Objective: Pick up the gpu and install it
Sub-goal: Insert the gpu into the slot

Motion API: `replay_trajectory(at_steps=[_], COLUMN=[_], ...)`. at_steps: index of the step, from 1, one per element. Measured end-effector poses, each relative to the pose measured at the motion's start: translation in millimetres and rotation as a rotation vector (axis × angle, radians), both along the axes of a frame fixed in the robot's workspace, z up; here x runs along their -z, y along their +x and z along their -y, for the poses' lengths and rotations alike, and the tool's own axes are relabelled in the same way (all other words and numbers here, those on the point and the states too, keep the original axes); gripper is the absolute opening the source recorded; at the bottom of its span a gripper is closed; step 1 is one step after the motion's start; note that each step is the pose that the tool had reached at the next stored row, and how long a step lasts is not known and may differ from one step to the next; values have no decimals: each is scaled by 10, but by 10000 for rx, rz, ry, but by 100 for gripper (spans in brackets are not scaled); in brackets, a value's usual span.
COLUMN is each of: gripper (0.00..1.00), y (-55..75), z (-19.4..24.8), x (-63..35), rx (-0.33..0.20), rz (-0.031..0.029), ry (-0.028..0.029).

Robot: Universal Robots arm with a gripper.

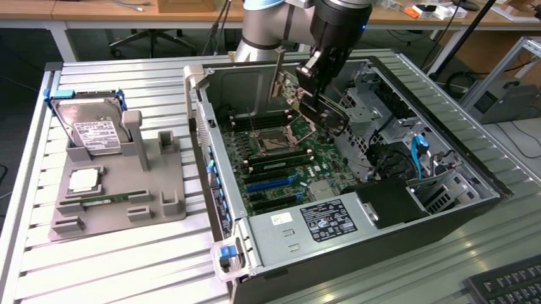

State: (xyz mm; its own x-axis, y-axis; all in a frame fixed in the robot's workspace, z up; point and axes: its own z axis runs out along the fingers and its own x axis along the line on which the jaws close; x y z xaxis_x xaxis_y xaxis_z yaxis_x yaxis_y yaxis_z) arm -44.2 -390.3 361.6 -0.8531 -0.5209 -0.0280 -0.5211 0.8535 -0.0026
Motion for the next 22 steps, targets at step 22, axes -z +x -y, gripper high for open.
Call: replay_trajectory(at_steps=[22], gripper=[27], y=[0], z=[0], x=[13], rx=[-566], rz=[0], ry=[0])
